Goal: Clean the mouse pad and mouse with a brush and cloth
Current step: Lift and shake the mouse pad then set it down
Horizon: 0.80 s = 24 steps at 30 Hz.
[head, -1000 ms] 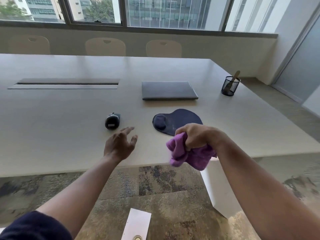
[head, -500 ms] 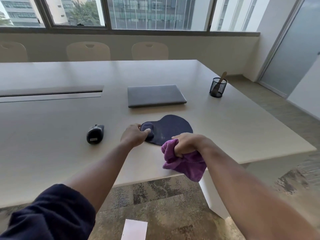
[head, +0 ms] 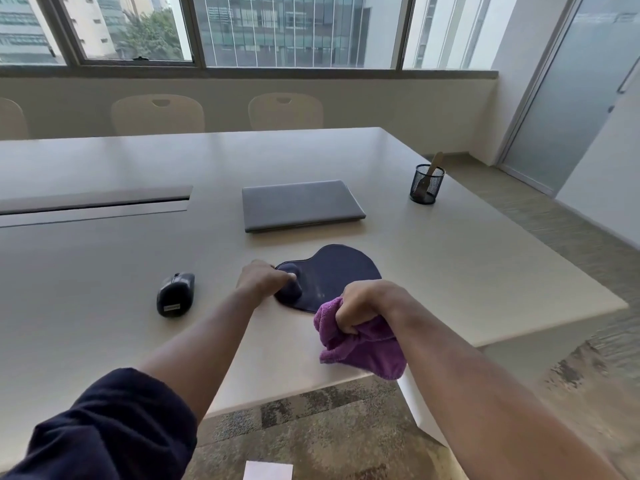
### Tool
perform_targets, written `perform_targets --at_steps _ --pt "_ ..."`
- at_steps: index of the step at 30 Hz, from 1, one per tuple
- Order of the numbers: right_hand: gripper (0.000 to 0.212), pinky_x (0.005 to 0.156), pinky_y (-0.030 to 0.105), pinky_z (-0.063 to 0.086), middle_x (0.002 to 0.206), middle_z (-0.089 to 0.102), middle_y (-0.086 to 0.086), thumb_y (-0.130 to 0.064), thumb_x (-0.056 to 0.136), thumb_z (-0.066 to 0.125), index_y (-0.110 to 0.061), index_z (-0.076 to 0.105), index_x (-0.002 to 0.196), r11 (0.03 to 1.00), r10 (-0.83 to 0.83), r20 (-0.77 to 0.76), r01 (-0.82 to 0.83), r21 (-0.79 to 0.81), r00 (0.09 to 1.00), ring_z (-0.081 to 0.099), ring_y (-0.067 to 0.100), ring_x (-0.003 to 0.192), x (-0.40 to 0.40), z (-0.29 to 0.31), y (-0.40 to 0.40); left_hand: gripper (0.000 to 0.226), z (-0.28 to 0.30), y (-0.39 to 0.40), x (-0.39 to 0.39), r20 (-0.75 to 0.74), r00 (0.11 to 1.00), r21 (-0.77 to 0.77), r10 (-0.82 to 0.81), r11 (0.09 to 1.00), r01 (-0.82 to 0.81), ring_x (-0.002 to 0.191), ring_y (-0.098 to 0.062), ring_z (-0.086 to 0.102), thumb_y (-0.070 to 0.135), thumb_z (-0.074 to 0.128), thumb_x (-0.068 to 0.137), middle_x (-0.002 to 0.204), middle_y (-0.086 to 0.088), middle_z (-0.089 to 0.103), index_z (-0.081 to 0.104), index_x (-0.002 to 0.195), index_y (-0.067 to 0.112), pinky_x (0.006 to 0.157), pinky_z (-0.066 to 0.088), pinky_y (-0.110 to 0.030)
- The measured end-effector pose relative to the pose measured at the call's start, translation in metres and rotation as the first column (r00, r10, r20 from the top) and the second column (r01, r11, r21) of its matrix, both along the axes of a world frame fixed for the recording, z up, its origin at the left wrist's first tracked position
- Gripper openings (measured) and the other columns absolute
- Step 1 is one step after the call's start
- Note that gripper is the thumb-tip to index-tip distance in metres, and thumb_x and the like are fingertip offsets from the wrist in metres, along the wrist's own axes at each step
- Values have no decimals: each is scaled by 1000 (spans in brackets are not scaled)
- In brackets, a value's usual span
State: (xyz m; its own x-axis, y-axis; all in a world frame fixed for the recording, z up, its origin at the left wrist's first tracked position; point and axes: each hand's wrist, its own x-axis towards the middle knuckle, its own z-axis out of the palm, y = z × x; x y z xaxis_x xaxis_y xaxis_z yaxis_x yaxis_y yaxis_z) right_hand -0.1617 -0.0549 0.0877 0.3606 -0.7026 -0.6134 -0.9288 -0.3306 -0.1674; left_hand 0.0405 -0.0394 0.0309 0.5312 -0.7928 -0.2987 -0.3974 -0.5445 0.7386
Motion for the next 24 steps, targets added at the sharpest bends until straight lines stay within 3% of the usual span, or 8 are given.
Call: perform_targets --at_steps 2,4,8,12,15,18,21,24 --pt "13 49 20 45 60 63 -2 -19 45 59 -17 65 56 1000 6 -10 -6 -6 1000 60 19 54 2 0 0 42 -2 -4 3 -46 998 -1 36 999 -36 80 -22 60 36 79 48 86 -5 62 65 78 9 66 50 -29" --pt "10 48 19 45 57 63 -3 -19 45 59 -17 65 53 1000 6 -19 -6 -12 1000 60 19 53 3 1 0 58 -4 -9 6 -92 994 3 66 998 -66 99 -24 62 34 84 48 103 -9 63 69 96 7 79 53 -31" --pt "8 44 16 44 47 61 -5 -19 43 57 -18 65 46 1000 -8 -25 8 -7 1000 60 17 47 3 1 0 23 2 -16 9 -258 966 -72 -27 997 9 85 -19 62 16 85 67 94 -6 66 70 84 12 73 49 -27" --pt "15 49 21 47 58 66 -2 -20 44 58 -16 67 56 1000 -6 -14 6 6 1000 62 19 53 -1 -1 -1 36 17 -6 7 -470 854 -87 -223 974 207 91 -14 68 8 79 77 108 -7 71 65 111 10 69 54 -19" --pt "28 54 23 49 72 71 1 -19 46 59 -15 72 70 1000 11 -8 -10 19 1000 65 21 61 -2 0 -2 44 19 2 5 -486 803 -119 -344 937 330 101 -21 68 0 70 84 118 -10 68 57 124 14 69 58 -27" --pt "45 59 27 52 85 74 2 -20 47 59 -18 74 89 998 49 9 -49 38 999 69 22 71 -2 4 -7 52 15 2 7 -491 781 -220 -385 923 316 108 -24 65 -7 62 87 123 -6 65 53 131 19 74 60 -33" --pt "40 65 30 55 90 74 3 -22 47 60 -20 74 85 998 61 46 -62 25 997 72 25 84 -1 16 -17 54 15 -2 14 -484 782 -287 -392 916 281 107 -23 67 -9 59 88 123 -6 66 52 133 20 79 60 -37" --pt "40 70 33 57 91 74 2 -23 45 61 -22 73 83 999 45 94 -46 10 995 72 26 87 2 31 -27 55 23 -11 22 -486 789 -349 -376 911 219 103 -21 68 -11 58 89 121 -6 67 53 133 21 74 60 -33"
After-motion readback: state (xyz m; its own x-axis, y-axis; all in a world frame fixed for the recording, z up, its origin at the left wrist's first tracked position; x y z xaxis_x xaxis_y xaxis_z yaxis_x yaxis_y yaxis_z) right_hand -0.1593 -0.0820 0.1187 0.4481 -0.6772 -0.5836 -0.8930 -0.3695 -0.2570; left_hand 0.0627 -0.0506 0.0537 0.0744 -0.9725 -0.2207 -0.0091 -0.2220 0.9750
